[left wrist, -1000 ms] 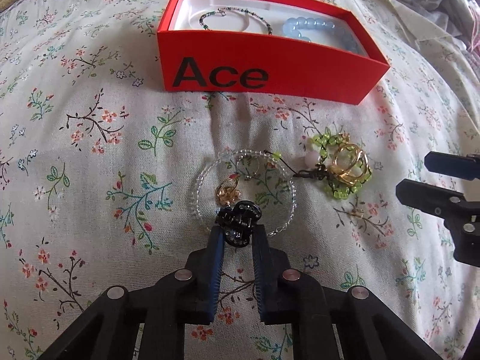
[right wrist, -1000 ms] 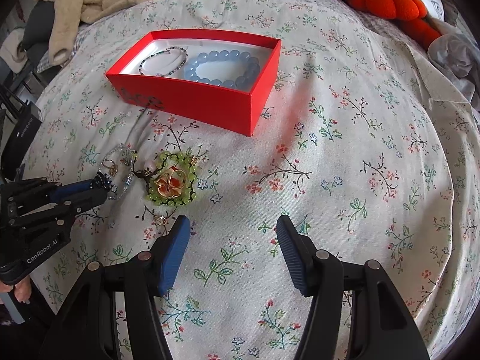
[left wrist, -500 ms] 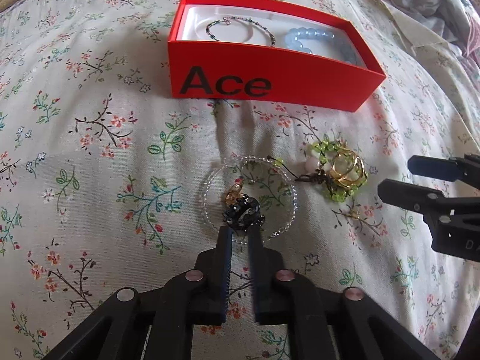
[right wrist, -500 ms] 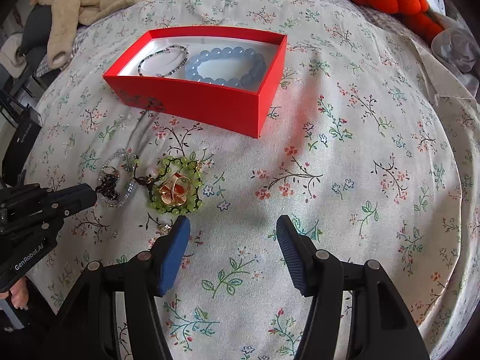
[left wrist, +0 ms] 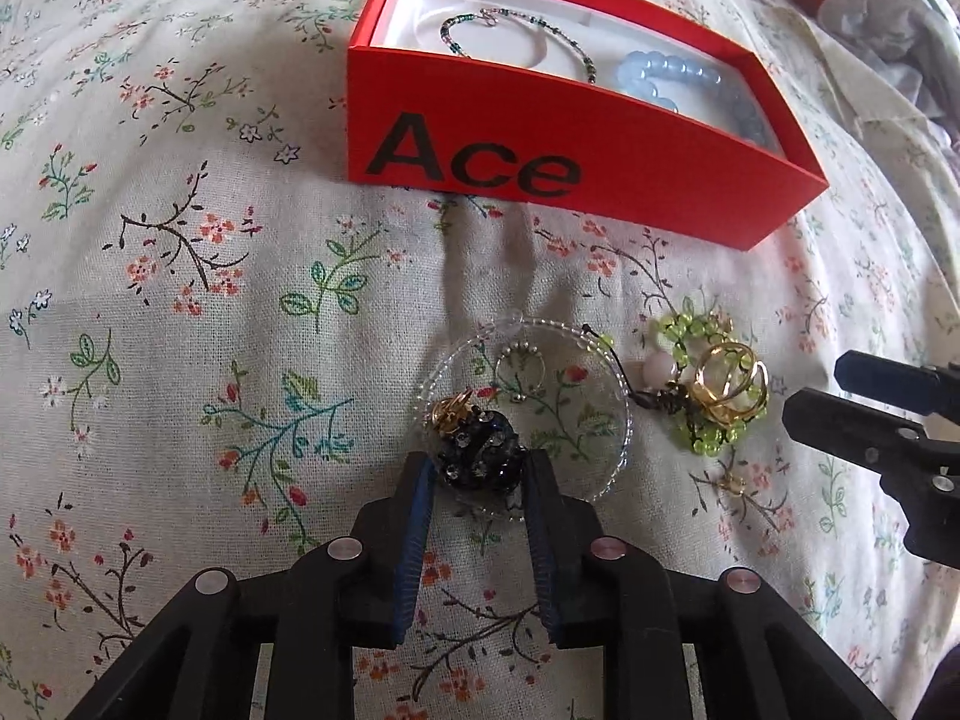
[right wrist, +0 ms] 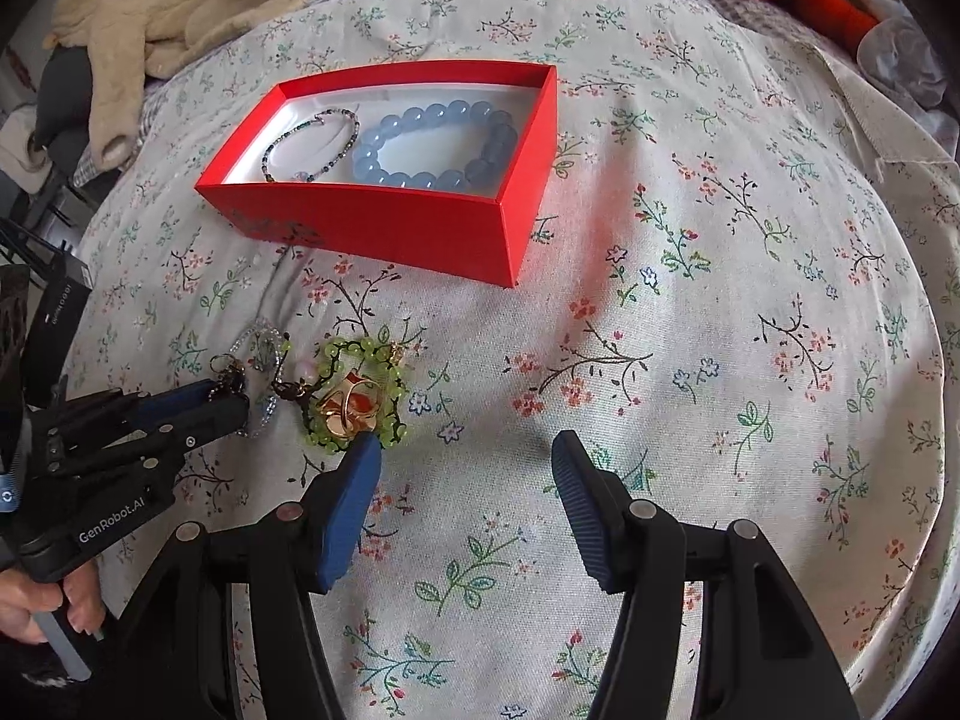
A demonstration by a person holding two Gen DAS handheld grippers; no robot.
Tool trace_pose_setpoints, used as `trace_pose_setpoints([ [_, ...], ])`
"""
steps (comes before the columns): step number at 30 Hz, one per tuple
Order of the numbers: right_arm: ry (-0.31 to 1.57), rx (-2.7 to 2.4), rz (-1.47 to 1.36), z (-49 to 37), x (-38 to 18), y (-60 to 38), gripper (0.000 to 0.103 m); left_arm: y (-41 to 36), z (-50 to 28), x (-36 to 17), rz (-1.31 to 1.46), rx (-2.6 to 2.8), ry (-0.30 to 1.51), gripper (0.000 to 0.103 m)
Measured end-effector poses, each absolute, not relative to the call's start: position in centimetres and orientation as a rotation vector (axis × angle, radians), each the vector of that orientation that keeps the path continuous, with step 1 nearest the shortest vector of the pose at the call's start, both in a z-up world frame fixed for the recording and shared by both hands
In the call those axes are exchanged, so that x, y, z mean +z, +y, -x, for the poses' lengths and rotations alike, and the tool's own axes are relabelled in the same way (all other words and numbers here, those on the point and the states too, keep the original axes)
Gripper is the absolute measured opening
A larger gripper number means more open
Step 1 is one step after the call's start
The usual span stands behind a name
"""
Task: Organize jewelry
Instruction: 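Lift the black charm with the left tool while the right tool grasps the green beaded strand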
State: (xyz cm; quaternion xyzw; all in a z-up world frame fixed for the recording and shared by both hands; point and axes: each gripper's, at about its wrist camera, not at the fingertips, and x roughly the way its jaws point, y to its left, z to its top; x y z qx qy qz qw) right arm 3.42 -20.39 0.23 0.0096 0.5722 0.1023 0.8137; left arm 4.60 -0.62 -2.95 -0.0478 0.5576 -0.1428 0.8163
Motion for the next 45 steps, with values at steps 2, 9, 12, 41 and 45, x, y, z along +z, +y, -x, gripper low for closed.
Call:
trace_pose_setpoints([
  [2,1.225,0.225,-0.033,-3.5,0.1,-20.5,0.045,-0.5,-4.4,-2.7,0.100,-0.303,1.183,0.015],
  [9,1.247,0.254,-0.138,-4.1,-0.1,-21.0,0.028,0.8,-3.5,-1.4,0.109,-0.313,1.158,0.014],
  [12,1.256,0.258,-0.180,-4.6,-0.3,-21.0,0.026,0.9,-3.1,-0.9,0.110,-0.323,1.148,0.014],
  [41,1.175,0.335,-0.209,-4.1,2.5,-19.4,0.005,2.0,-2.3,0.7,0.109,-0.315,1.130,0.014],
  [45,1.144,0.347,-0.223,-3.5,3.9,-20.1,0.005,2.1,-2.2,1.2,0.108,-0.315,1.117,0.014],
])
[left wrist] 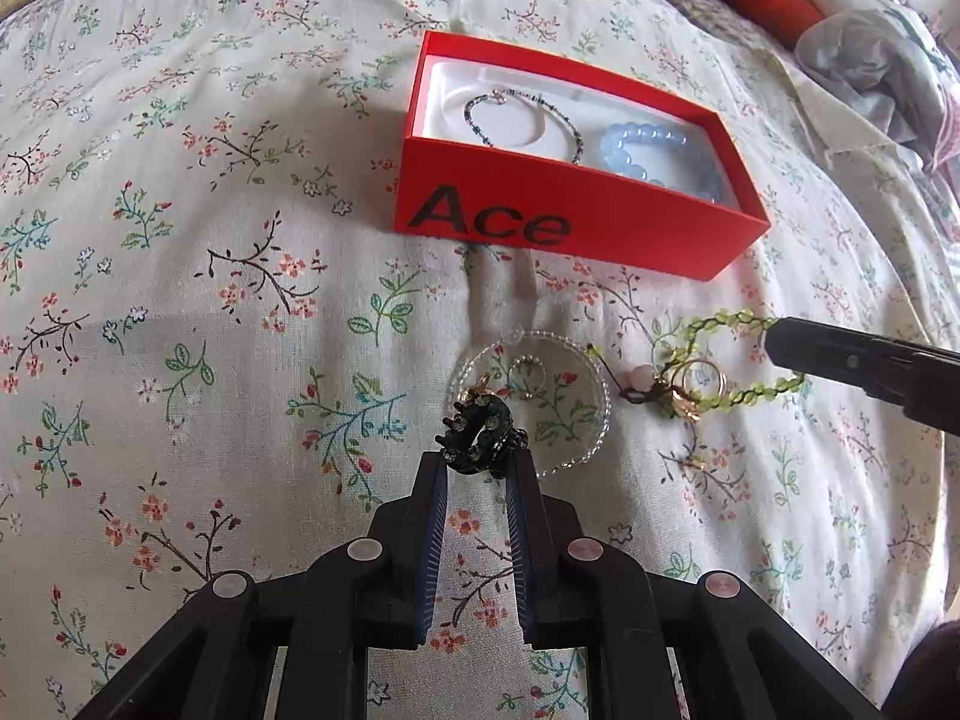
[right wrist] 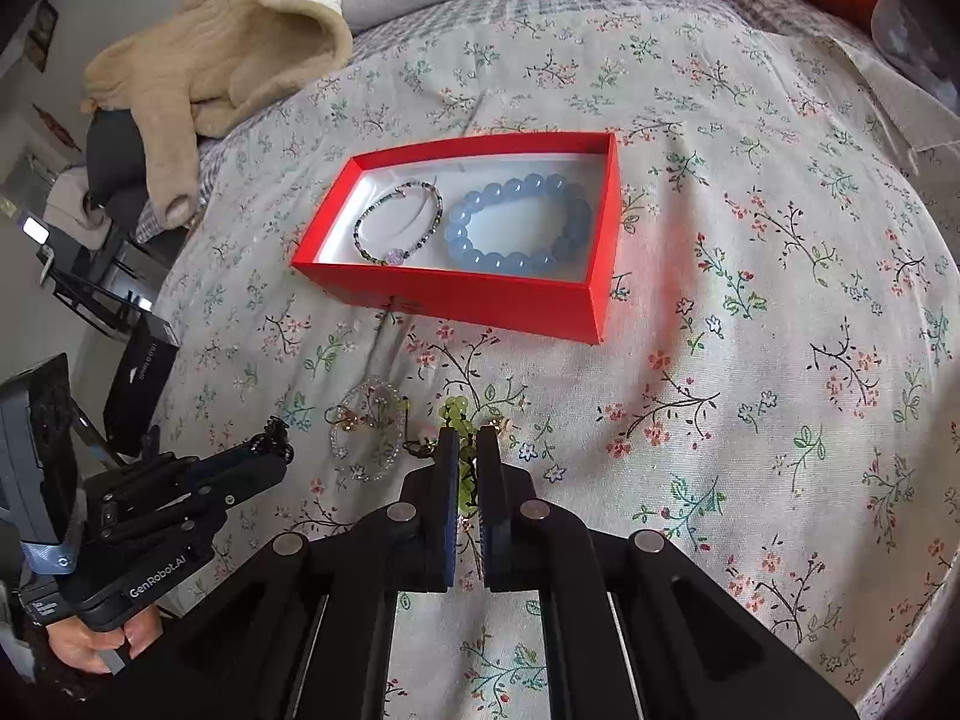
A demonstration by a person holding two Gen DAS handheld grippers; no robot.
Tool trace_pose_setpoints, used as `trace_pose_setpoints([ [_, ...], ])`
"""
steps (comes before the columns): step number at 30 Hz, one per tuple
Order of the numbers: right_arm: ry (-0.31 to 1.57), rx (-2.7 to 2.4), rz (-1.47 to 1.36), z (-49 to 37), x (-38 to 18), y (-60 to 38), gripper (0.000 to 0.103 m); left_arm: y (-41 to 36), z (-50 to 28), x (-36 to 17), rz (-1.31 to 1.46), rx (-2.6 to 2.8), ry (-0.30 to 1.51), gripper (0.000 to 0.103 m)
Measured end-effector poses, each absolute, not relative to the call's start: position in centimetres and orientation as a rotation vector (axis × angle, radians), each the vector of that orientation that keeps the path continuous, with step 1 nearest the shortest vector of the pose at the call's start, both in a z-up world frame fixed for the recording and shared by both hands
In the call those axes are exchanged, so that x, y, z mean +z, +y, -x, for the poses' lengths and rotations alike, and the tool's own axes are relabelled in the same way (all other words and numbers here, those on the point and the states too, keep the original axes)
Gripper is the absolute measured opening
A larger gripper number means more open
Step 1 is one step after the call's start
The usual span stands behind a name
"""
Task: Organize jewelry
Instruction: 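Lift the black charm with the left tool while the right tool grasps the green beaded strand, then lower both held pieces into the red box and open both tools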
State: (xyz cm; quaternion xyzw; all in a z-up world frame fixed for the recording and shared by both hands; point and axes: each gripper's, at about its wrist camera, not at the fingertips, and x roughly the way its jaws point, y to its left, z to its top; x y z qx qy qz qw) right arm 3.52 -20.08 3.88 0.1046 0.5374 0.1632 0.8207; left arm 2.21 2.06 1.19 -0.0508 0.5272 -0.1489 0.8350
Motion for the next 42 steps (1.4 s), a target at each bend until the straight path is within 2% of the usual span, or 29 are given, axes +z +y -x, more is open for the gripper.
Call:
trace_pose_setpoints([
  [15,1.027,0.394,-0.254,-2.3,8.4,-21.0,0.005,2.2,-2.2,4.1,0.137,-0.346,1.024,0.014],
  [30,0.871,0.380,-0.319,-4.0,12.5,-21.9,0.005,2.2,-5.5,6.3,0.204,-0.333,0.924,0.014],
  [42,0.786,0.339,-0.357,-6.6,13.4,-22.5,0.005,-0.3,-9.9,4.9,0.246,-0.327,0.899,0.014],
])
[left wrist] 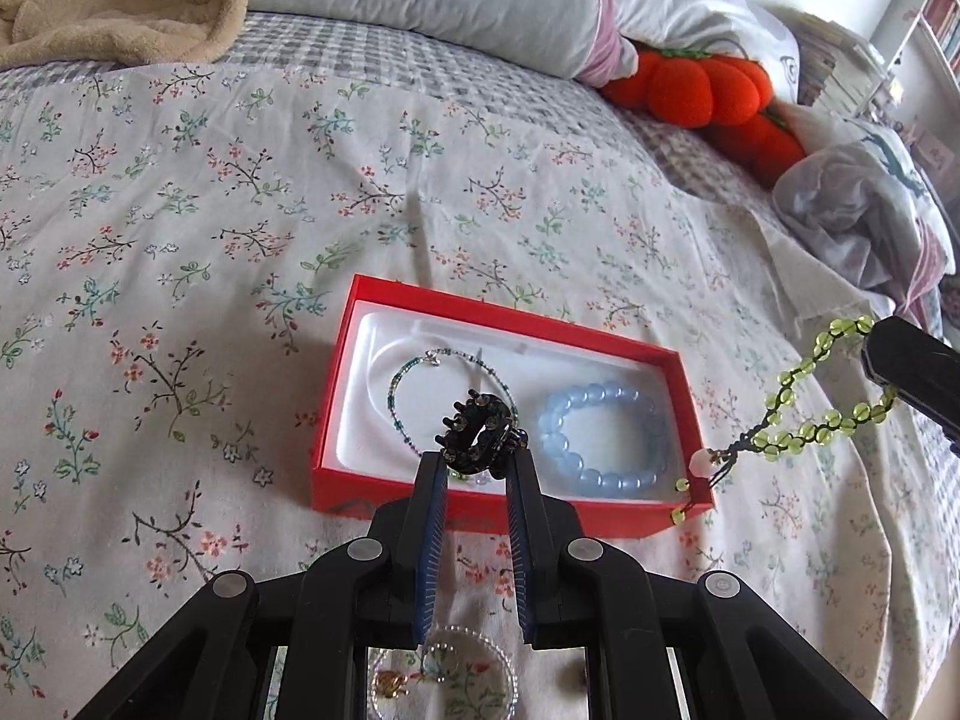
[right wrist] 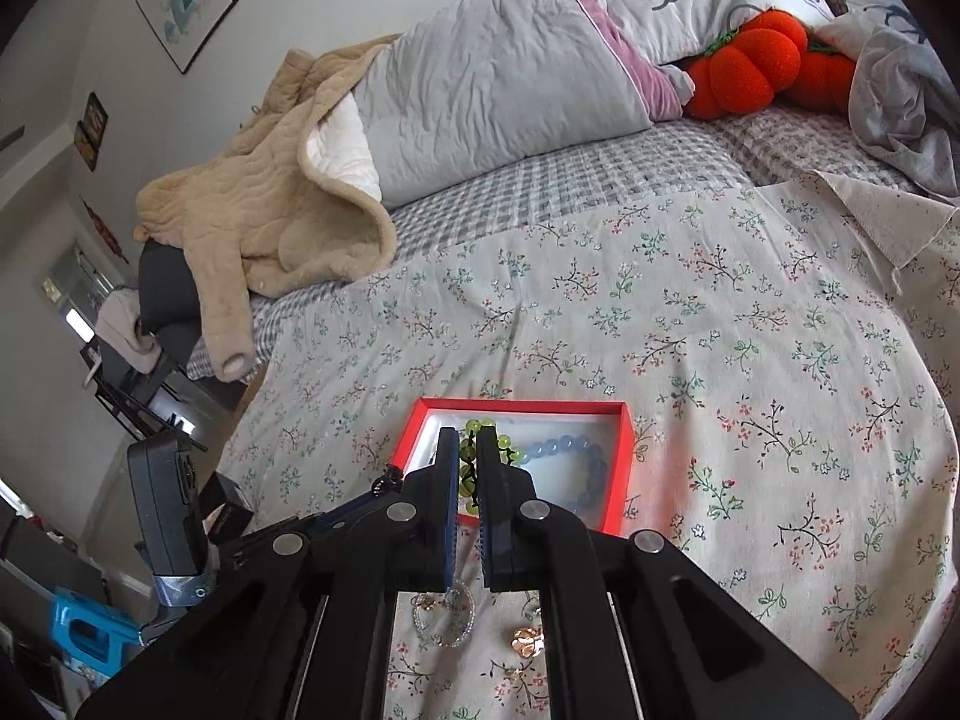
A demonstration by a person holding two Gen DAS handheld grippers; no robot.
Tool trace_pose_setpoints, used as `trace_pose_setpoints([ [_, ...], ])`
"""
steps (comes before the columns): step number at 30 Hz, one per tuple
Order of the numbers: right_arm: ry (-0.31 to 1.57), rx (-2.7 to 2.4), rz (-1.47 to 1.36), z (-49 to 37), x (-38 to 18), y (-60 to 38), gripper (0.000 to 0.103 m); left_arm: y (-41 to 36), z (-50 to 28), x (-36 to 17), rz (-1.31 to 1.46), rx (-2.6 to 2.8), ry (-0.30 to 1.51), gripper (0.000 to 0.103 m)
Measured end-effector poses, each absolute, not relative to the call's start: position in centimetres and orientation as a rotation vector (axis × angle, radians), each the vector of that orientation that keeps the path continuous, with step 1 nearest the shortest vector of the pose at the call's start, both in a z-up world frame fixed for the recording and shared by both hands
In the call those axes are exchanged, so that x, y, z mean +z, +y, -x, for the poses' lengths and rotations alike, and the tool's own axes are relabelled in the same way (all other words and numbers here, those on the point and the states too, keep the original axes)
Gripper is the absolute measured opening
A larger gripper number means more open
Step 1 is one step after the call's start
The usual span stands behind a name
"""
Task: Organize jewelry
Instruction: 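Lower both held pieces into the red box and open both tools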
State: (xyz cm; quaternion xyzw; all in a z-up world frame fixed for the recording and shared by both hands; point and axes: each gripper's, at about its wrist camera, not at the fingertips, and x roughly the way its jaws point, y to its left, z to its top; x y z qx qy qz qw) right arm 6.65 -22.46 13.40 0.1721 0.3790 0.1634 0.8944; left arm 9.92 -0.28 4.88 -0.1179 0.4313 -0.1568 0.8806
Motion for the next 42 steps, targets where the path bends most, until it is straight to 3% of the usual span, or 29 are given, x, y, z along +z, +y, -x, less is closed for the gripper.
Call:
trace_pose_setpoints([
  [12,0.814,0.306,-0.357,-8.9,11.3,-22.3,0.005,-1.2,-12.5,2.4,0.231,-0.280,0.933,0.015],
  [22,0.876,0.284,-0.328,-10.4,8.6,-21.1,0.005,-1.2,-12.1,3.1,0.216,-0.296,0.935,0.016],
  [26,0.899,0.280,-0.327,-10.9,7.7,-20.7,0.005,-1.0,-11.3,3.7,0.198,-0.293,0.933,0.025],
  [42,0.992,0.257,-0.276,-12.5,4.8,-17.9,0.007,2.7,-9.0,4.3,0.190,-0.234,0.980,0.026],
])
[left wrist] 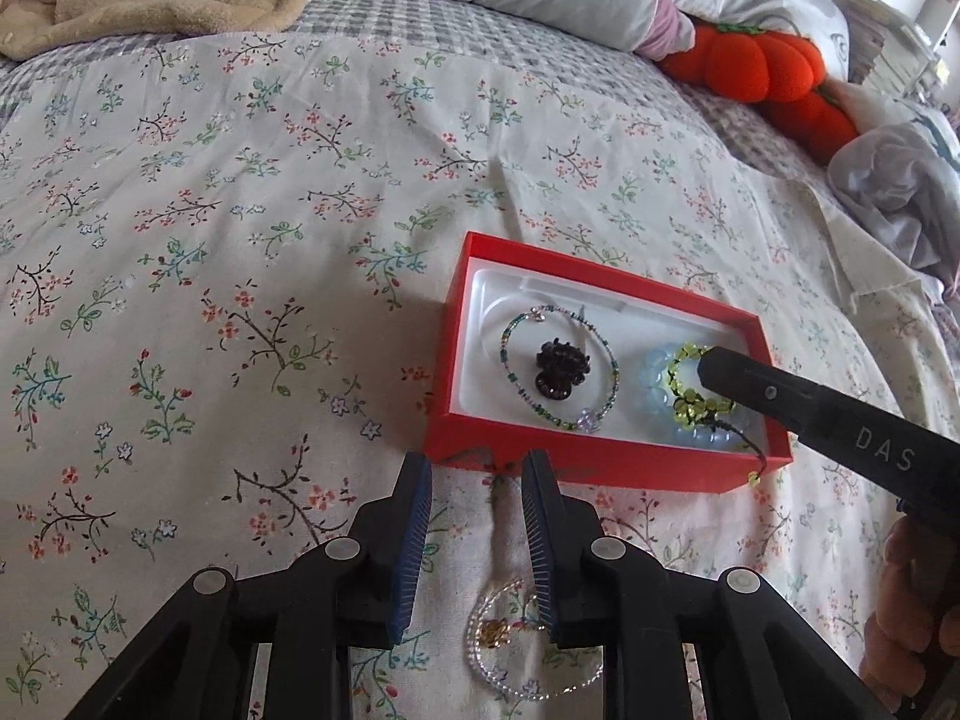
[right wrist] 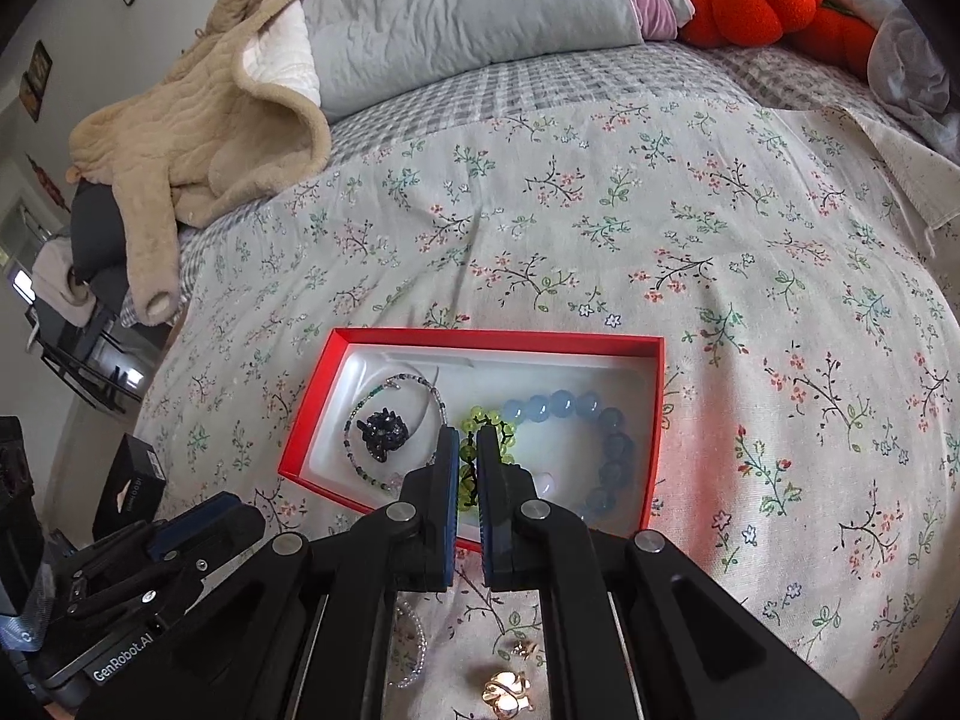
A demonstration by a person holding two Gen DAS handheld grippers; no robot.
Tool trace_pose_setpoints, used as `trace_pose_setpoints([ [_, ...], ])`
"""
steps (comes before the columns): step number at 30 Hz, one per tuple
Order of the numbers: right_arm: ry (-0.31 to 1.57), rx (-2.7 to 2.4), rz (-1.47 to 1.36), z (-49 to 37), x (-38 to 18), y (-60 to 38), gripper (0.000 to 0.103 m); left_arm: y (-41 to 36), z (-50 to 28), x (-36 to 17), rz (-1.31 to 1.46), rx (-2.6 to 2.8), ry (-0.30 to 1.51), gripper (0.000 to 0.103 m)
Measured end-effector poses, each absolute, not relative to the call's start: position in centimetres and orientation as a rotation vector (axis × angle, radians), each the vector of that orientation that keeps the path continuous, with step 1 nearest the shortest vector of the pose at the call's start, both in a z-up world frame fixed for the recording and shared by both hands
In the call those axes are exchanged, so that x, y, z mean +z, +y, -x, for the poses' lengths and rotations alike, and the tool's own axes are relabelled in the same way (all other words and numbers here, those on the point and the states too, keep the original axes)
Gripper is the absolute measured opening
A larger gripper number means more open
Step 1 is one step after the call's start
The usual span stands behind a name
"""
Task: Organize jewelry
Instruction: 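Lower both held pieces into the red box and open both tools, then grasp the clear bead bracelet with the left tool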
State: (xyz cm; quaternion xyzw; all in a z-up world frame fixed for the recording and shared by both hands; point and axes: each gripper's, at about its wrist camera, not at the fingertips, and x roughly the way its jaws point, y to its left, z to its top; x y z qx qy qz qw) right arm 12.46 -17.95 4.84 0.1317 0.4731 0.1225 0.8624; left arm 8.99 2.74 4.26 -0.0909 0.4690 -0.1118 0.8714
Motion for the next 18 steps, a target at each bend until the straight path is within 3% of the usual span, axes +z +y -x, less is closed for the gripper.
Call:
trace_pose_setpoints([
  [2,1.007,0.255,-0.287,-12.4,4.8,-18.2,0.009,2.9,-9.0,3.9,0.185,-0.229,0.997,0.029],
  [5,1.008,0.242,-0.295,-12.0,5.2,-19.1,0.035,3.0,-8.8,3.5,0.177,-0.220,1.017,0.038],
  [6,1.006,0.246,-0.303,-11.8,5.4,-19.4,0.038,3.1,-8.8,3.4,0.173,-0.216,1.023,0.039],
  [18,1.027,0.292,-0.234,-8.1,7.2,-20.3,0.038,3.6,-7.7,1.8,0.158,-0.200,1.111,0.051],
])
